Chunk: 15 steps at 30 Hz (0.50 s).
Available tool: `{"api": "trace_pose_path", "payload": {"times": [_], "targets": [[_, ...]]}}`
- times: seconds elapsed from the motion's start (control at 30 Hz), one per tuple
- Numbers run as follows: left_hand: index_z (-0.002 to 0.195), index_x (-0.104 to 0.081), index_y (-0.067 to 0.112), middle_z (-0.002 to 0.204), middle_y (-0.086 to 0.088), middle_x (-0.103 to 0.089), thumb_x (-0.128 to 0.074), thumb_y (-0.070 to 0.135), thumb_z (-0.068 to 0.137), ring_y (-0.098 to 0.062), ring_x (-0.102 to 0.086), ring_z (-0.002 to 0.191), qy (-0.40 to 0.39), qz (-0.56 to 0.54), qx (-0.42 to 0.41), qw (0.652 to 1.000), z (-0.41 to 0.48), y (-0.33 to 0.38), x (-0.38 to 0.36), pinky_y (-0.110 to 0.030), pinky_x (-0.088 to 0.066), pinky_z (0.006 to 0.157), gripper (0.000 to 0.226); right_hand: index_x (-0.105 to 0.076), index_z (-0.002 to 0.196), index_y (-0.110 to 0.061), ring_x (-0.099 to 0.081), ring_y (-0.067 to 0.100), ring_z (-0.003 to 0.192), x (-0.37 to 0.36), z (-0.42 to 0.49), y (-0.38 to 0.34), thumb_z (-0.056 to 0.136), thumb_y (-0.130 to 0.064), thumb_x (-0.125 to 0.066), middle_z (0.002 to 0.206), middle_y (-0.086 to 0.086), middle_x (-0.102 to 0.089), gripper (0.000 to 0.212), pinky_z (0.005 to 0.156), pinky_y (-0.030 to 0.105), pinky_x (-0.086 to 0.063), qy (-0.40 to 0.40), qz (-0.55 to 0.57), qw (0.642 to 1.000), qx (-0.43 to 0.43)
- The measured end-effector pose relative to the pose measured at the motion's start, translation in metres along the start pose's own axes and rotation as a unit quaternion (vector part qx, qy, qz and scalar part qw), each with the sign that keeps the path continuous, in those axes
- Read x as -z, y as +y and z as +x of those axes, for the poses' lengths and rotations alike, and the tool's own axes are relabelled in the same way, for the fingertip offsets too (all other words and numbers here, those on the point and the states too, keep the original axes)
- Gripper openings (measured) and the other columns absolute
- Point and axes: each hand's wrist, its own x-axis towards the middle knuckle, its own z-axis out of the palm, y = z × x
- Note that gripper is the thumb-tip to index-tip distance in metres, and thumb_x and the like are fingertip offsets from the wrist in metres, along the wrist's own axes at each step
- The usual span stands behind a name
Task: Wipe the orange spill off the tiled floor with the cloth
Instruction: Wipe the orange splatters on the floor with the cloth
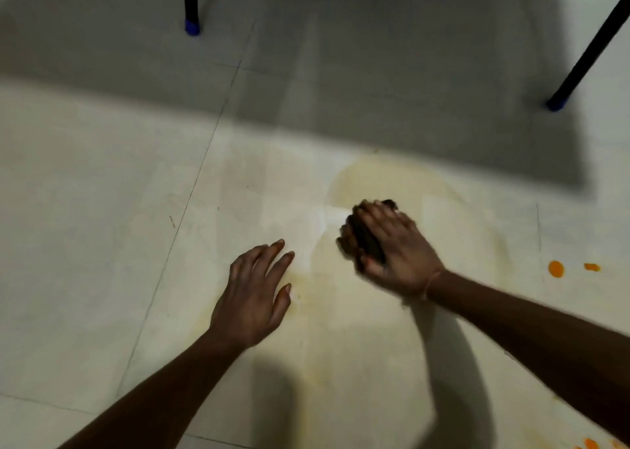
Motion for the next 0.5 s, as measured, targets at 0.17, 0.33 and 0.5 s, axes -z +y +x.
{"api": "trace_pose_path", "payload": {"times": [0.17, 0.33, 0.5], "targets": [[0.139, -0.047, 0.017, 0.151, -0.002, -0.038, -0.043, 0.033, 0.091, -0.025, -0.037, 0.132, 0.025, -0.007, -0.015, 1.000, 0.001, -0.002, -0.004, -0.041, -0.031, 0.108, 0.051, -0.035, 0.145, -0.010, -0.029, 0.029, 0.141, 0.011, 0.140, -0.001, 0.083, -0.057, -0.036, 0.151, 0.015, -0.037, 0.078, 0.118, 0.045, -0.016, 0.097, 0.003, 0.969, -0.229], [0.138, -0.047, 0.012, 0.146, -0.005, -0.044, -0.044, 0.026, 0.091, -0.027, -0.041, 0.131, 0.030, -0.014, -0.012, 0.999, -0.001, -0.002, -0.001, -0.045, -0.034, 0.107, 0.049, -0.029, 0.151, -0.016, -0.022, 0.023, 0.146, -0.027, 0.065, -0.069, 0.085, -0.052, -0.051, 0.158, 0.007, -0.030, 0.078, 0.119, 0.037, -0.014, -0.010, 0.010, 0.999, 0.039], [0.135, -0.049, 0.010, 0.146, -0.006, -0.044, -0.039, 0.024, 0.091, -0.026, -0.041, 0.131, 0.053, -0.030, -0.014, 0.998, 0.002, -0.003, -0.002, -0.041, -0.031, 0.109, 0.047, -0.032, 0.150, -0.016, -0.023, 0.027, 0.145, -0.003, 0.072, -0.010, 0.084, -0.051, -0.041, 0.157, 0.011, -0.030, 0.075, 0.118, 0.041, -0.018, 0.070, 0.009, 0.979, -0.191]]}}
